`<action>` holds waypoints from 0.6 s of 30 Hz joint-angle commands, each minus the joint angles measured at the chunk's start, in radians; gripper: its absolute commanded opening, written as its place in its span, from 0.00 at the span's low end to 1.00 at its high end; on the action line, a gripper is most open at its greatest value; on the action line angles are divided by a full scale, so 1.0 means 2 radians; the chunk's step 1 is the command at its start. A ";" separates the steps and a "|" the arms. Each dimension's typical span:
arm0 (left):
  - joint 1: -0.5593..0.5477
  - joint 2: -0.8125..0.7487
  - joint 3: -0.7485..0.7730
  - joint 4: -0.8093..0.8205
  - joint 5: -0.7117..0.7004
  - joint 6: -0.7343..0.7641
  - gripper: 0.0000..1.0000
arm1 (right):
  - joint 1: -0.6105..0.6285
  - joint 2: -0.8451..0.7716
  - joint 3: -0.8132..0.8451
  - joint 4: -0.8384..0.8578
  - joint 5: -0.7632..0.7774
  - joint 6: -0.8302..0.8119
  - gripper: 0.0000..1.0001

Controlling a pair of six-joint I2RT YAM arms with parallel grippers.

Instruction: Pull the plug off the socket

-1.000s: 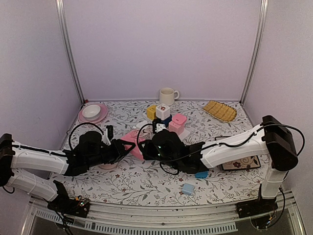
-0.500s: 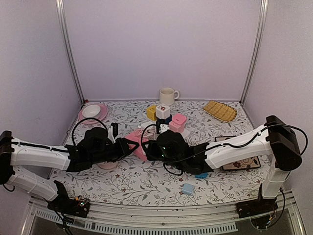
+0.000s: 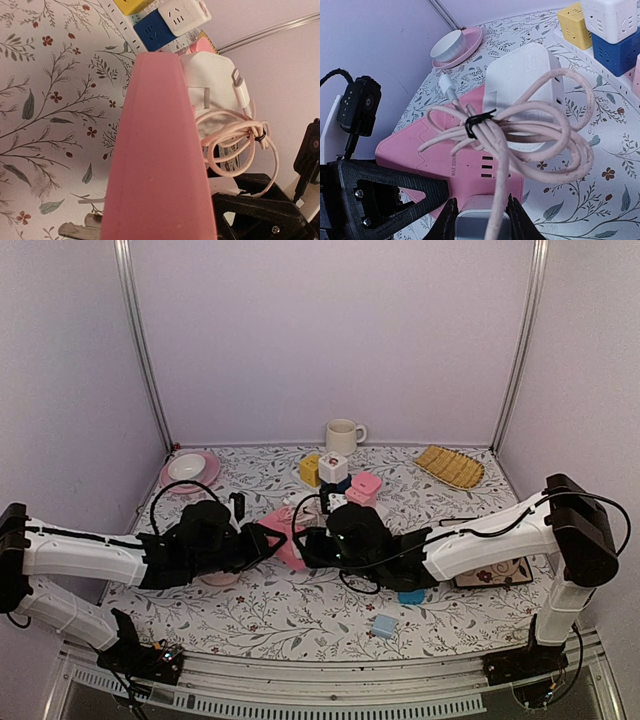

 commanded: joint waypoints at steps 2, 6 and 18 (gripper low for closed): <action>0.013 0.000 -0.012 -0.101 -0.099 0.024 0.00 | -0.014 -0.057 -0.029 0.049 -0.094 -0.021 0.03; 0.012 -0.001 -0.007 -0.104 -0.104 0.027 0.00 | -0.004 -0.048 -0.008 0.026 -0.084 -0.032 0.03; 0.012 0.003 -0.002 -0.114 -0.112 0.028 0.00 | 0.014 -0.042 0.029 -0.052 -0.022 -0.048 0.03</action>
